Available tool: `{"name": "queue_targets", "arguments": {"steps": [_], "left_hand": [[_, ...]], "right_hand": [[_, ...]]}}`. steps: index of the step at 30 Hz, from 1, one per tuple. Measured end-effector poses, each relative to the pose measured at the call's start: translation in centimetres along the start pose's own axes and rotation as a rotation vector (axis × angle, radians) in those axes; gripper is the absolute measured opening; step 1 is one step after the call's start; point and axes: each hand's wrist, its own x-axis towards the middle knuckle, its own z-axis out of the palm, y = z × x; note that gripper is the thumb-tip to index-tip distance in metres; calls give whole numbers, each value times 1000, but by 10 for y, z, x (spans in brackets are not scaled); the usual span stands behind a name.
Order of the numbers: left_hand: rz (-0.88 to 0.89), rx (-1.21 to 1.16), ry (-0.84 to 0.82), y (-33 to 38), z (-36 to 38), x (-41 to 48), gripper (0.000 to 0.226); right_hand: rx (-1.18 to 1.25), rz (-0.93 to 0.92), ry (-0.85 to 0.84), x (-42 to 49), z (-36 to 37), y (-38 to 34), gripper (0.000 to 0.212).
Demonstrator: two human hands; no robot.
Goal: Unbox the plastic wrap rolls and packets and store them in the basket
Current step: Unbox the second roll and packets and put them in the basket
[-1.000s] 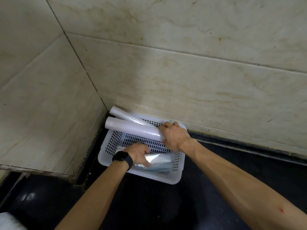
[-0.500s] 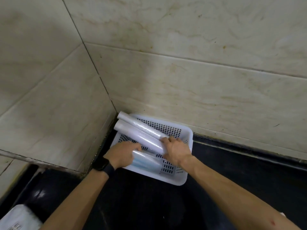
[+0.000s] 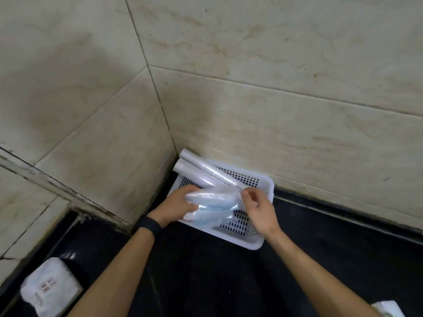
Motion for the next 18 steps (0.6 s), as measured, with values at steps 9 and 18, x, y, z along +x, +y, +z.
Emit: {"name": "queue_targets", "arguments": {"steps": [9,18], "left_hand": [[-180,-740,10,31,102,-50,37],[-288,-680,13,33,215,-114,43]], "right_hand": [[957,504,102,-81,-30,13,101],[835,355,34,-149,-81,49,29]]}}
